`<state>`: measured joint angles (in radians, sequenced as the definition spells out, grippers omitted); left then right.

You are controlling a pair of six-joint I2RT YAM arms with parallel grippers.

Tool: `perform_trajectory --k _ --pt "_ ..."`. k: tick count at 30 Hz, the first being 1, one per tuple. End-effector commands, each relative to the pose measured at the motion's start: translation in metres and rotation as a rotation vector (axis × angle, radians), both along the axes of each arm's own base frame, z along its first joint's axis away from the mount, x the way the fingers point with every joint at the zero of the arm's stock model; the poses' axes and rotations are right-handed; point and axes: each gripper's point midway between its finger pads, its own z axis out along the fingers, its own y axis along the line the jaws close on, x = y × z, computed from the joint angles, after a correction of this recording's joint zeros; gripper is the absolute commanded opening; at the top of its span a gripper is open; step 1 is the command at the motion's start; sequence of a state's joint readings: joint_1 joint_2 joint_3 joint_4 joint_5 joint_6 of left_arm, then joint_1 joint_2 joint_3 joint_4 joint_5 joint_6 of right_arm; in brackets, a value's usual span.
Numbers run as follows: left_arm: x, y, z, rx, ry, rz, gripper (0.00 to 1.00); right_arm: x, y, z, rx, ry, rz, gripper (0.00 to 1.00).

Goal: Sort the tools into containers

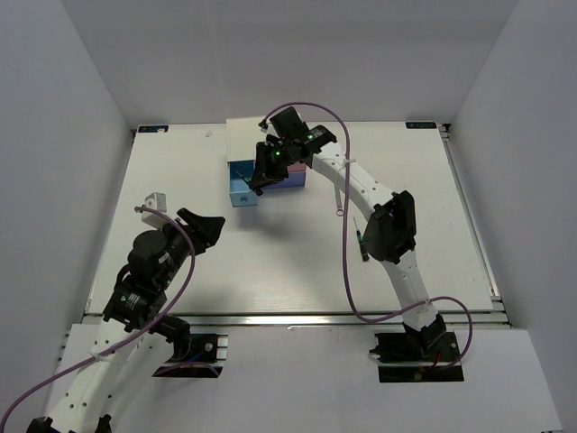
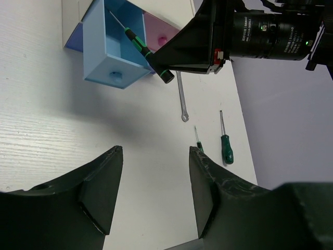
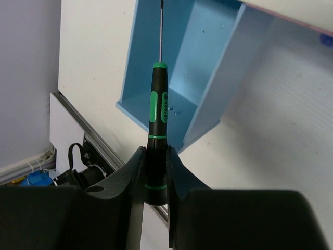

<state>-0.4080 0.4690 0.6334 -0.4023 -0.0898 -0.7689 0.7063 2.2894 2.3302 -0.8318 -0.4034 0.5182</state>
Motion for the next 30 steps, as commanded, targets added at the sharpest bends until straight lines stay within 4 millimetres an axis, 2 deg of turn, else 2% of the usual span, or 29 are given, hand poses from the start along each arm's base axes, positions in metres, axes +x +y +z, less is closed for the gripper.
perform_trajectory --k 1,11,20,23,25,26,30 --pt "0.000 -0.003 0.002 -0.012 -0.004 -0.013 0.63 0.013 0.015 0.032 0.107 -0.058 -0.015 0.00" --pt "0.003 -0.006 -0.001 -0.002 0.014 -0.020 0.64 0.031 0.026 0.034 0.154 -0.077 -0.079 0.00" --pt "0.004 -0.006 0.000 0.021 0.019 -0.025 0.64 0.040 0.029 0.021 0.147 -0.083 -0.110 0.00" --pt "0.005 -0.006 0.000 0.023 0.013 -0.026 0.64 0.038 0.029 0.018 0.145 -0.079 -0.103 0.18" --pt "0.006 -0.007 0.000 0.023 0.012 -0.029 0.64 0.038 0.029 0.017 0.144 -0.085 -0.095 0.23" --pt "0.006 -0.007 0.000 0.024 0.010 -0.031 0.64 0.038 0.029 0.019 0.146 -0.089 -0.093 0.28" --pt "0.007 -0.009 0.000 0.024 0.007 -0.041 0.64 0.036 0.027 0.019 0.143 -0.096 -0.079 0.35"
